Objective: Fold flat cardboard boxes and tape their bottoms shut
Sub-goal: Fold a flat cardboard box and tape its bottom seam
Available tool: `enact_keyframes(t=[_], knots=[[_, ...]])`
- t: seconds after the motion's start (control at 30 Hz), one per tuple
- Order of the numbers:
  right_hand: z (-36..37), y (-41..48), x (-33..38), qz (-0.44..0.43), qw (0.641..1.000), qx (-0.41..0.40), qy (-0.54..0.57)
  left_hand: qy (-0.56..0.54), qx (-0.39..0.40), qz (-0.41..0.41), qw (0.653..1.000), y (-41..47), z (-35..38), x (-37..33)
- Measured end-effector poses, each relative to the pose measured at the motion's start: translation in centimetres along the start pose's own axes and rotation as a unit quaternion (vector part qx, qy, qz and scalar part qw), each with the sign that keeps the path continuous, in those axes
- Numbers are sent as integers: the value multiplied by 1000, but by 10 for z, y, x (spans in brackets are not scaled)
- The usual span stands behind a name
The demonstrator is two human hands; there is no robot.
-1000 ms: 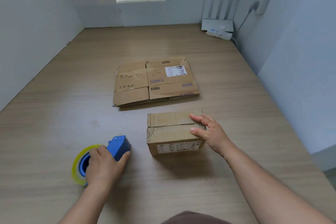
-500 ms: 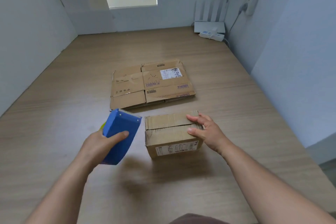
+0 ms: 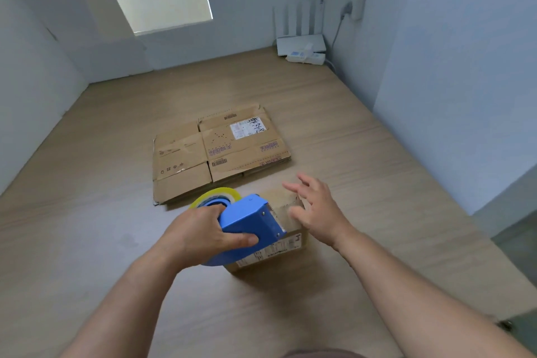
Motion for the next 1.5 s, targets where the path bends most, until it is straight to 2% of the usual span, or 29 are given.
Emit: enact_keyframes(t=[0.07,0.1,0.17,0.2,0.27,0.6,0.77,0.93,1.1,1.2,1.27,1.5], knots=[[-15,-1,11,15,991,-75,113,0,2,1,1000,0,-1,0],[-15,-2,14,44,979,-70,185,0,3,0,1000,0,0,1],[-1,-7,17,88,955,-1,284,0,3,3,1000,0,0,1],[7,-10,20,94,951,31,293,1,4,4,1000,1,0,1],[14,-12,23,79,959,42,270,5,10,3,1000,1,1,0],[11,-8,16,81,968,-40,232,44,52,-13,998,13,-6,-10],[18,0,9,121,963,-49,238,6,78,-103,992,17,-32,-1],[22,11,-4,171,961,-48,210,60,139,-215,965,-8,-51,43],[22,13,-14,256,932,-42,255,67,183,-233,953,-1,-28,32],[6,12,-21,206,969,-66,121,76,189,-237,950,8,-19,25],[2,9,-25,188,975,-77,87,80,204,-240,946,12,-15,21],[11,3,-47,259,936,-76,225,102,215,-255,937,23,-13,5]])
Point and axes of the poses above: each hand's wrist, its own y-axis towards the middle knuckle, its own z-axis out of the palm, x = y × z, the point moved 8 cm from there along y, towards the middle knuckle, and after that the axes turned 13 degrees about -x, right-handed, at the moved point
